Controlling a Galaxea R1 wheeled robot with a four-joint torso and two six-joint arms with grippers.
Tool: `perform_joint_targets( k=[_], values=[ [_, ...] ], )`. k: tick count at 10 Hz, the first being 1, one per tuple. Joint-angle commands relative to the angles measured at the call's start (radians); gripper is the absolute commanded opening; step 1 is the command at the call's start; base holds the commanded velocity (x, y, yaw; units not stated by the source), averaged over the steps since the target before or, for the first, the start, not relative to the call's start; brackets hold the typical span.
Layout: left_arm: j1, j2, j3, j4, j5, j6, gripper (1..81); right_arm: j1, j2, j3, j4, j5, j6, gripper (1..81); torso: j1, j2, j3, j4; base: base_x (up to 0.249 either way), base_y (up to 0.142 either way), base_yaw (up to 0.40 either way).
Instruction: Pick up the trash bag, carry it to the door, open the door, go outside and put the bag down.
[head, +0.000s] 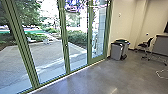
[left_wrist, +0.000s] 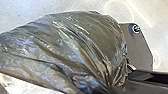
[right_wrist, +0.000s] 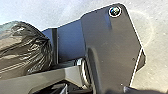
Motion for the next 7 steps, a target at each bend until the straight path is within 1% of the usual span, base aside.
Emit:
perform_joint_targets(
  k=[1,7],
  values=[
    [-0.047,-0.001,0.001,0.005,0.04,0.006,1.0,0.043,0.005,-0.002,-0.007,-0.051,-0.001,81.1,0.0,0.0,0.0,0.0,0.16,-0.064,0.0],
    [-0.047,-0.001,0.001,0.005,0.04,0.006,1.0,0.04,0.005,-0.004,-0.007,-0.051,-0.001,81.1,0.0,0.0,0.0,0.0,0.16,-0.08,0.0]
  ],
)
